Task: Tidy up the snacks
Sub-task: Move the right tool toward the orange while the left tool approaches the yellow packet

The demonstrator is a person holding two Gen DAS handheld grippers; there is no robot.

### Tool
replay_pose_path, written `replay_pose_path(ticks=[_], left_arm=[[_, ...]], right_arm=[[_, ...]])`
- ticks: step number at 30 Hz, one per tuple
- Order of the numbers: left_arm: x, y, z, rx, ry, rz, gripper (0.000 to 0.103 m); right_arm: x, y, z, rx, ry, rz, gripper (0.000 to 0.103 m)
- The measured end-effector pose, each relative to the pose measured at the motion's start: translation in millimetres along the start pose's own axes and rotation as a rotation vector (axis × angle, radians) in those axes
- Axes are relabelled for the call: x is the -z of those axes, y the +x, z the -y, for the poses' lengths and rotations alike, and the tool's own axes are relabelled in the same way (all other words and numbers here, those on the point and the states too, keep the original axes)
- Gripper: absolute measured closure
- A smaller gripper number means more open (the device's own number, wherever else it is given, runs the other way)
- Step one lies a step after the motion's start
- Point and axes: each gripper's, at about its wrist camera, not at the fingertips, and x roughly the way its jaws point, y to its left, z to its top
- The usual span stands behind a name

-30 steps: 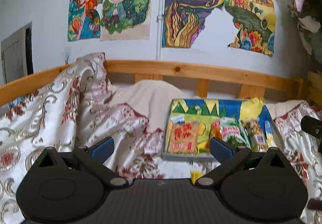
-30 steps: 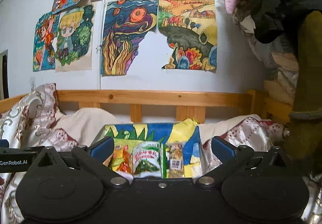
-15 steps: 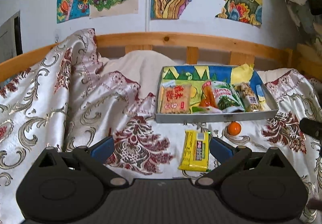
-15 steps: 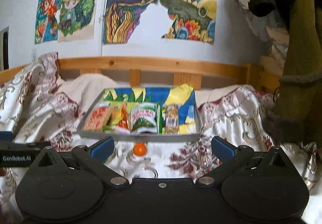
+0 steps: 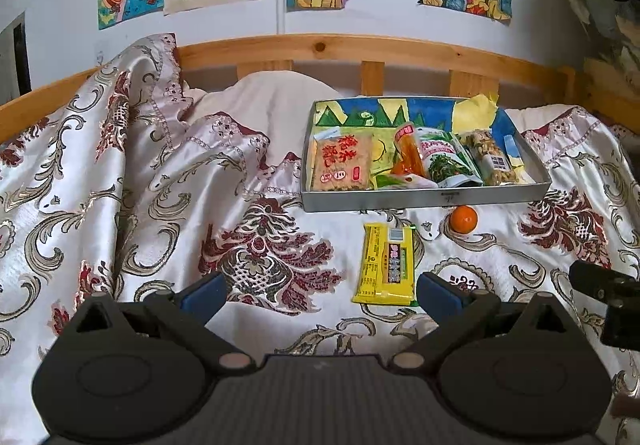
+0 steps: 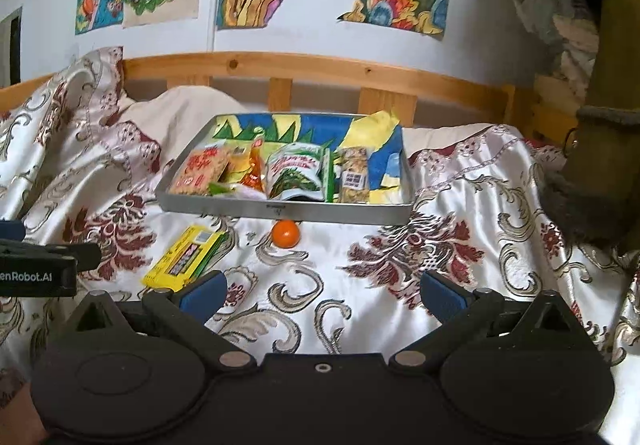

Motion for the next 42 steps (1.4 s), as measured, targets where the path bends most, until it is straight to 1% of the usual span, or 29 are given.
replay_pose_path(ticks=[10, 15, 19, 23, 27, 31, 36, 39, 42], left_arm=[[0, 5, -2, -0.024, -0.002, -0.015, 0.000], [0, 6, -2, -0.024, 0.006, 0.014, 0.000], [-1, 5, -4, -0.024, -0.012, 0.044, 0.000], [-1, 8, -4, -0.029, -0.015, 0.051, 0.000], [-1, 14, -3, -0.033, -0.021, 0.039, 0.000], [-1, 24, -3, -0.025, -0.026, 0.018, 0.000], [-3, 40, 3, -0.013, -0.008, -0.003, 0.000], [-5, 48, 7, 0.005, 0.003, -0.012, 0.000], [-7, 57, 10, 0.029, 0.008, -0.017, 0.000]], right_arm=[[1, 5, 0, 0.005, 0.000, -0.005, 0.001], [1, 8, 1, 0.006, 0.010, 0.005, 0.001], [1, 8, 2, 0.003, 0.030, 0.028, 0.001], [2, 10, 2, 0.005, 0.040, 0.031, 0.001], [3, 14, 2, -0.002, 0.046, 0.029, 0.001], [1, 20, 1, -0.004, 0.025, 0.037, 0.001], [-5, 28, 3, -0.005, 0.017, 0.039, 0.001], [-12, 37, 4, -0.005, 0.004, 0.038, 0.001], [-21, 46, 5, -0.026, -0.024, 0.038, 0.001]])
